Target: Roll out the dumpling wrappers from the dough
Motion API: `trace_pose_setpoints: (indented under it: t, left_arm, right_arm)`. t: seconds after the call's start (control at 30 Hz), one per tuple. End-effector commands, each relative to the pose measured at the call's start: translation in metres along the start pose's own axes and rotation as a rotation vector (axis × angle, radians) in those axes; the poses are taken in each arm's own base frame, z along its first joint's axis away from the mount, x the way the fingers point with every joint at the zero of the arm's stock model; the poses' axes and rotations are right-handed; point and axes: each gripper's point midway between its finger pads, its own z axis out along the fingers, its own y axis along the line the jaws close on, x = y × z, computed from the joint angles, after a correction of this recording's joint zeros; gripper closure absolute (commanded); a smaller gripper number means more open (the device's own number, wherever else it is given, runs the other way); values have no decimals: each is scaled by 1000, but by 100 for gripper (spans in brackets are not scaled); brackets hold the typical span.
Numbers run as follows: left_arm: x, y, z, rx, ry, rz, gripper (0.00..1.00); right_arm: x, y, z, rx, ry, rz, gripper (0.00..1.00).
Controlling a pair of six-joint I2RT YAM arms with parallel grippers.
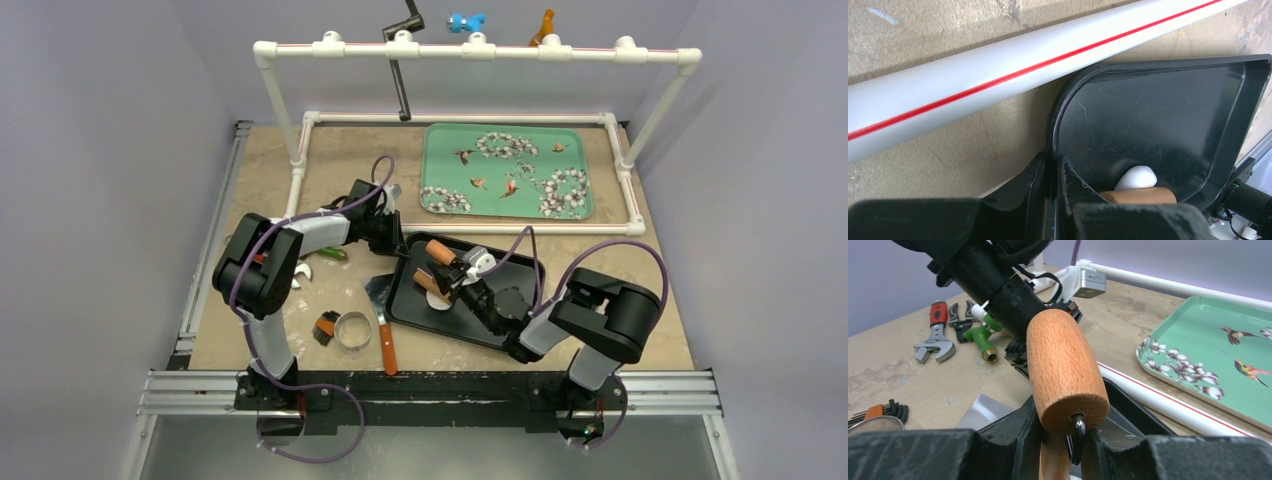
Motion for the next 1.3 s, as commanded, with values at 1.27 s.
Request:
trace_pose_setpoints:
  t: [1.27]
  left_arm:
    - [33,55,11,-191,89,-58,100]
  right_arm:
    - [-33,6,22,130,98,-263,100]
